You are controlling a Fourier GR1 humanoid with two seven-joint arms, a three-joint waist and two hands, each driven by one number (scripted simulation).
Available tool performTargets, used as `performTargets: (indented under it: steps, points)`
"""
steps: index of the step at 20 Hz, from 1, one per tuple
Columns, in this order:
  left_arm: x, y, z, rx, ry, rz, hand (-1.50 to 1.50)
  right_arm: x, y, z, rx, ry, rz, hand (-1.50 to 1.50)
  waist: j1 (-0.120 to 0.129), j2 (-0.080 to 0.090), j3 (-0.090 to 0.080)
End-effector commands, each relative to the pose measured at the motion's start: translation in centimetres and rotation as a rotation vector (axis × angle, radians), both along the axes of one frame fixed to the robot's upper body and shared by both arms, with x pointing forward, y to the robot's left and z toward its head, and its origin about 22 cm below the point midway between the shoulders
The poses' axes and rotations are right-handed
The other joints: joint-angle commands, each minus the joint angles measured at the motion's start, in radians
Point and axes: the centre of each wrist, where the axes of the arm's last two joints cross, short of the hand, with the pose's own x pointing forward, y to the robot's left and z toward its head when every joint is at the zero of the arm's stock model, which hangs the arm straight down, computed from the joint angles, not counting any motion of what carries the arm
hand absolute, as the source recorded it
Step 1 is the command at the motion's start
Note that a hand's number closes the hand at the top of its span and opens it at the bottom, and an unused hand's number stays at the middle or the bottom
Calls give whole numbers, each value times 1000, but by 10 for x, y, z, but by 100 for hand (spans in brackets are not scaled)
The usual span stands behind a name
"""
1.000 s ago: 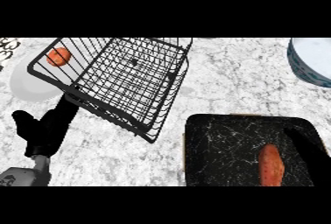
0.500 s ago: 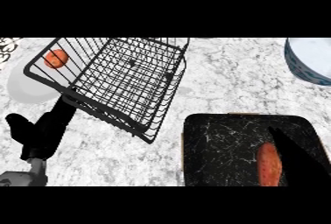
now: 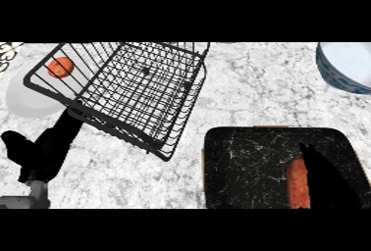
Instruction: Pick the sweet potato from the tray and place it in the tiered basket
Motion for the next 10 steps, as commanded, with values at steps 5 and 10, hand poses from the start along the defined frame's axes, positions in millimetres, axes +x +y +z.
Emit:
performTargets:
  steps: [5,10]
  points:
    - [-14,-3,3,-9,-28,-9,0,16,1,0,-33,59,-112,-150,4,-2,1]
    - [9,7,-3,-6,3,-9,0,-1,3,-14,37,208,-46,150,-6,0,1]
